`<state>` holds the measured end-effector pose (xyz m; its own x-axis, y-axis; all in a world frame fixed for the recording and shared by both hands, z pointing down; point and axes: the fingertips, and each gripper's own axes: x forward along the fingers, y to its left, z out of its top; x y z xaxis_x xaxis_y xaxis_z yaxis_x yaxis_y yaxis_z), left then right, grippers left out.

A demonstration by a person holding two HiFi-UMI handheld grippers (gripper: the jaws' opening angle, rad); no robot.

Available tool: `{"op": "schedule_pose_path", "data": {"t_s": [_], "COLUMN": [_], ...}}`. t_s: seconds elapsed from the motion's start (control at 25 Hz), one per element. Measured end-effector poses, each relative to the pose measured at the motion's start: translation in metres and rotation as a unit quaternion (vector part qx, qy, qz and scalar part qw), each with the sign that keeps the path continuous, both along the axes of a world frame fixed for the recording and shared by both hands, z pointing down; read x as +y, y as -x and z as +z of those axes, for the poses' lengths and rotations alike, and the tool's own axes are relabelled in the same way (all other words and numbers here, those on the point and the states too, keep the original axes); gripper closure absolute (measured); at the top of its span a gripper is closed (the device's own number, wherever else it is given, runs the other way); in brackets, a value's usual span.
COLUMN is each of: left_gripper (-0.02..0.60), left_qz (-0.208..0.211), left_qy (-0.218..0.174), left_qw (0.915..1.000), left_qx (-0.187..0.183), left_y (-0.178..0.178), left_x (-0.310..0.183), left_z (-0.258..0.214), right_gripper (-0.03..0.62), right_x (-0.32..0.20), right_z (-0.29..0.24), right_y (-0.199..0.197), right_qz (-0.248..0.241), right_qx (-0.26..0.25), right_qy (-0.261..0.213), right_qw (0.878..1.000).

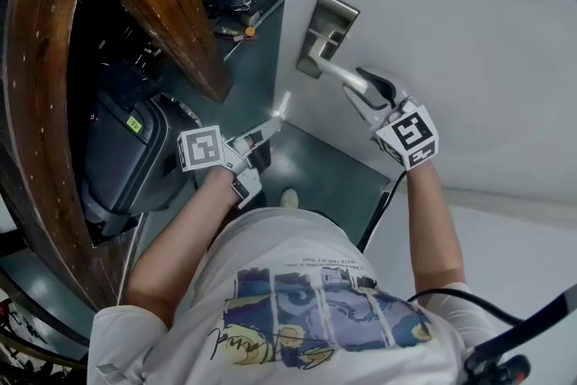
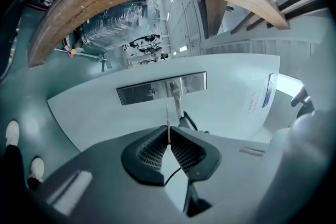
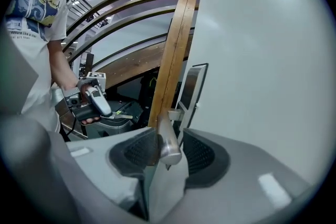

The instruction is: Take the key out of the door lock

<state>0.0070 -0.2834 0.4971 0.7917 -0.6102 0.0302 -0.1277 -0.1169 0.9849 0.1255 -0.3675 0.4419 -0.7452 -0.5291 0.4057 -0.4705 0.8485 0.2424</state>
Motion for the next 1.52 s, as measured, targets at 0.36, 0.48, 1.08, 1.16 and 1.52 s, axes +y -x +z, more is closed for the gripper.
{"op": "schedule_pose_path", "data": {"t_s": [0.36,0.48,1.08,1.16,1.52], "left_gripper": [0.555,0.555,0.555,0.555,0.555], "left_qz": [-0.013,-0.022,0.012,0.024,0.073], "left_qy": [-0.009,-0.011,-0.050,-0.059,-0.076], "left_qw": [0.9996,0.9993,0.9978,0.9972,0.9935], "left_qx": [-0.023,-0.028,-0.042,-0.038,-0.043], "left_y": [-0.011,-0.013,0.006,0.014,0.064], "left_x": [0.037,0.051,0.100,0.108,0.167], "left_z": [-0.017,-0.021,-0.065,-0.071,-0.077], "right_gripper": [0.447,0.447,0.488,0.511,0.591], "right_x": [0.038,0.057,0.171,0.186,0.269], "right_z": [-0.008,-0.006,-0.004,-0.008,-0.021], "right_y": [-0.056,-0.068,-0.038,-0.027,0.036], "right_qz": [0.074,0.089,0.129,0.147,0.203], "right_qx": [-0.020,-0.032,-0.097,-0.109,-0.111], "right_qy": [-0.017,-0.008,0.065,0.066,0.048], "right_qw": [0.997,0.995,0.985,0.981,0.972]}}
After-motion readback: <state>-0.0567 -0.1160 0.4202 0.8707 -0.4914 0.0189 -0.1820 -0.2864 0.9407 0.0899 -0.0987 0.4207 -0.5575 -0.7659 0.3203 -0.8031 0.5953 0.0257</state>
